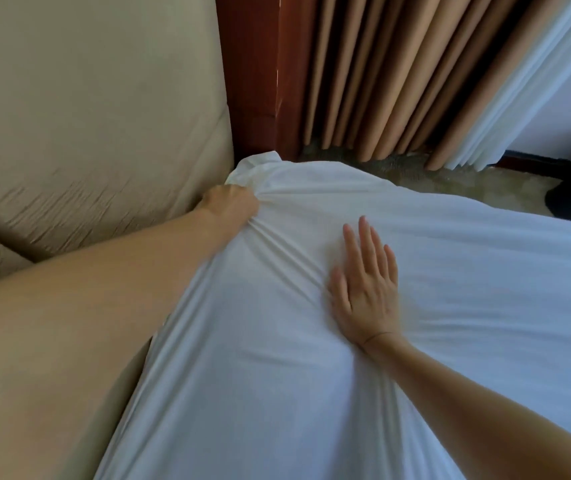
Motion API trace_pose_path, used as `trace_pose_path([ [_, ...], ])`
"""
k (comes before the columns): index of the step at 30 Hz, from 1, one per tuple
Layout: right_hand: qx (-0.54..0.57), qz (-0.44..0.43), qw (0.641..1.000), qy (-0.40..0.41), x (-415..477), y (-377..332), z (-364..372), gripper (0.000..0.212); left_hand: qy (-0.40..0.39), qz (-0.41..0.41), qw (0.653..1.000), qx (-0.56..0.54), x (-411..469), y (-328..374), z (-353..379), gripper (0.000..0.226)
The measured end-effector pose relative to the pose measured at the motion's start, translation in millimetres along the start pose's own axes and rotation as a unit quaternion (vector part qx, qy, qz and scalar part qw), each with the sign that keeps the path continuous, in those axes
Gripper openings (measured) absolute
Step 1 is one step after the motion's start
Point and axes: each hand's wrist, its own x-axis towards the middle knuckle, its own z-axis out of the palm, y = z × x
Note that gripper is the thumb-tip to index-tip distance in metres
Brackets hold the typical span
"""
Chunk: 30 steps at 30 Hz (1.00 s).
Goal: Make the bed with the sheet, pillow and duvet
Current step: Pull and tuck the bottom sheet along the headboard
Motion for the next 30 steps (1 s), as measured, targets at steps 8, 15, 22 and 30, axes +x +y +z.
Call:
trace_pose_path([
  [8,-0.004,0.010,0.999,-0.034,7,-3,-2,0.057,0.022,-0.053,0.995,-0.087,7,4,10,0.033],
  [15,-0.058,0.022,0.996,-0.068,8,-5,-1,0.056,0.066,-0.198,0.941,-0.267,-7,10,10,0.032],
  [22,-0.082,0.033,0.988,-0.128,11,-9,-6,0.065,0.053,-0.187,0.941,-0.277,-24,17,26,0.037],
  [30,0.026,-0.074,0.978,-0.195,25,-13,-34,0.061,0.089,-0.233,0.910,-0.330,-4,11,26,0.032],
])
